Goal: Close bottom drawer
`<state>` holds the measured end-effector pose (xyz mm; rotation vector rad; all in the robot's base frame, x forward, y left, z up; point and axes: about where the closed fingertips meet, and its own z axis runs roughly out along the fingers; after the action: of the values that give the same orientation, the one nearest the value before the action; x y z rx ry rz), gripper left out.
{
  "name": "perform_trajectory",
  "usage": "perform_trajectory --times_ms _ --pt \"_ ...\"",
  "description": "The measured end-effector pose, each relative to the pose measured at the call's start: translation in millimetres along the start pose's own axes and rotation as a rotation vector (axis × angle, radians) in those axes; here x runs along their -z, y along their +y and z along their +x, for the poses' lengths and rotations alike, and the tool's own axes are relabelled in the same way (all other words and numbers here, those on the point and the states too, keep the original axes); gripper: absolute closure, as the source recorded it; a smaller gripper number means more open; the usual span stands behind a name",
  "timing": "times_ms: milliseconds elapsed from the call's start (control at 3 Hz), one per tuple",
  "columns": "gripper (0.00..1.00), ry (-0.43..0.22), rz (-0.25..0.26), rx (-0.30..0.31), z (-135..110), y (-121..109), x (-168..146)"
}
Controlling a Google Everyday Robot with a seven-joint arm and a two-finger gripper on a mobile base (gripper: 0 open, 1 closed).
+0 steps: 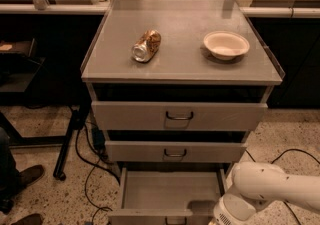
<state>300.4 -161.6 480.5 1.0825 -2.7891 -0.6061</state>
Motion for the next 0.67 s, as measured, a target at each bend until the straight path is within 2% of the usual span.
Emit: perform_trajectory --times_ms 333,667 --pt "1.0 0.007 -0.025 -0.008 3.2 1.4 -12.0" --pt "1.0 -0.019 -0.011 -0.058 10.1 -1.5 -14.8"
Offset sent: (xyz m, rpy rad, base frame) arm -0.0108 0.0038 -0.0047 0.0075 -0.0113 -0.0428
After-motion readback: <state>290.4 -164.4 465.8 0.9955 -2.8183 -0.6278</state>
